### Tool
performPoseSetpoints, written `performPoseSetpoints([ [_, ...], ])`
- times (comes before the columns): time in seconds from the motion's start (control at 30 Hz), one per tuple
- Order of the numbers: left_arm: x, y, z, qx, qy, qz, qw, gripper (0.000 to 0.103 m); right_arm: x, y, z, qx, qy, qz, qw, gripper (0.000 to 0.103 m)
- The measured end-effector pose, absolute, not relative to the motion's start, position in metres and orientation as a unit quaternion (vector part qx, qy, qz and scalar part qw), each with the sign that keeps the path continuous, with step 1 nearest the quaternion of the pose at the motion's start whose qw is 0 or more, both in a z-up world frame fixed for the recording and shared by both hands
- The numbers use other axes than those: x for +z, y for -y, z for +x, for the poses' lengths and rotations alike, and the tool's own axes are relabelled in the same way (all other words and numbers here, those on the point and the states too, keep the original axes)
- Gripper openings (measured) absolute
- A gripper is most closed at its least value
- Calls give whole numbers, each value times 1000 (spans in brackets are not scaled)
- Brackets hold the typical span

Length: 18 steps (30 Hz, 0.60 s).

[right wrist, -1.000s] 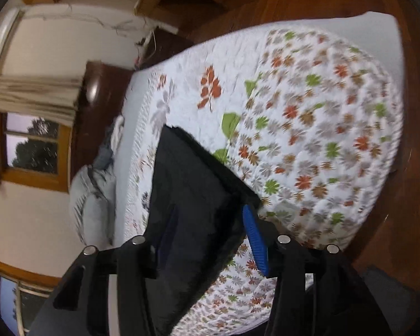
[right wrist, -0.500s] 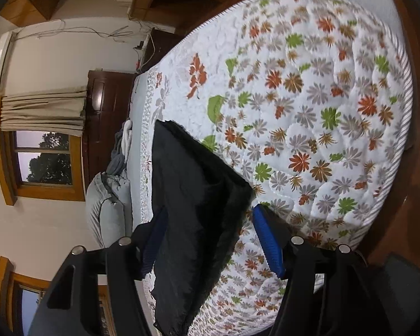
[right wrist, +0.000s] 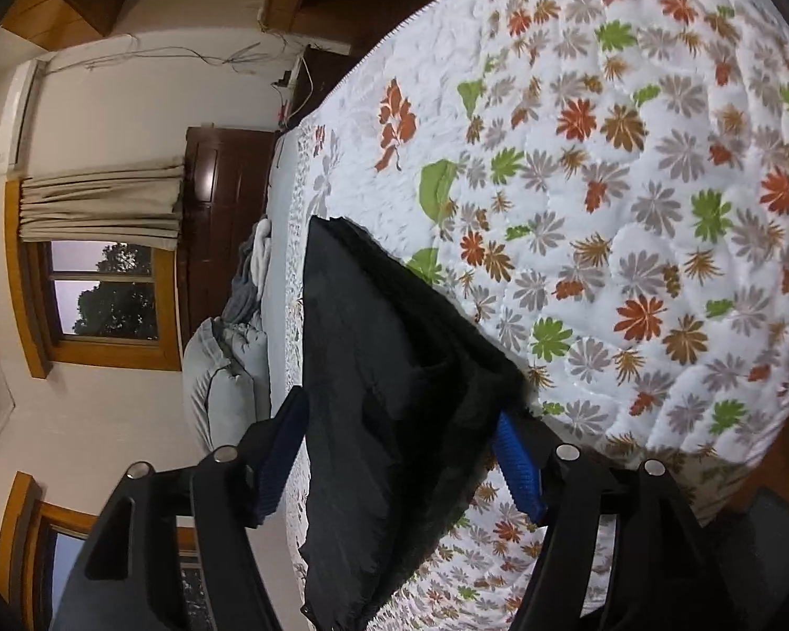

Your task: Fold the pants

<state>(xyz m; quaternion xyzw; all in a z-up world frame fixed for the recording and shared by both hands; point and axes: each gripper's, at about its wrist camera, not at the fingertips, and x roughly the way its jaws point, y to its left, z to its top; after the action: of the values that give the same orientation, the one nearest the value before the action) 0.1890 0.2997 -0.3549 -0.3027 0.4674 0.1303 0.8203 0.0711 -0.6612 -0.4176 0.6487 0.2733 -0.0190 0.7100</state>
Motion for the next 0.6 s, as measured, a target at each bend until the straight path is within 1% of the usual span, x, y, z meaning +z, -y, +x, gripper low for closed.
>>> performPoseSetpoints([
  [0.17, -356, -303, 184, 147, -463, -314, 816, 90, -417, 662, 73, -14, -265, 650, 712, 69],
  [0.23, -356, -304, 182, 153, -461, -318, 814, 90, -415, 662, 74, -14, -268, 647, 714, 59],
  [0.3, -356, -305, 180, 161, -460, -318, 813, 90, -413, 659, 76, -12, -270, 645, 715, 37],
  [0.4, -354, -302, 179, 160, -457, -312, 817, 90, -400, 654, 81, -18, -275, 629, 727, 25],
  [0.5, -353, -302, 177, 170, -454, -310, 817, 90, -382, 650, 83, -23, -279, 609, 743, 22],
  [0.6, -352, -301, 176, 173, -455, -309, 817, 90, -361, 643, 86, -29, -283, 589, 757, 21],
])
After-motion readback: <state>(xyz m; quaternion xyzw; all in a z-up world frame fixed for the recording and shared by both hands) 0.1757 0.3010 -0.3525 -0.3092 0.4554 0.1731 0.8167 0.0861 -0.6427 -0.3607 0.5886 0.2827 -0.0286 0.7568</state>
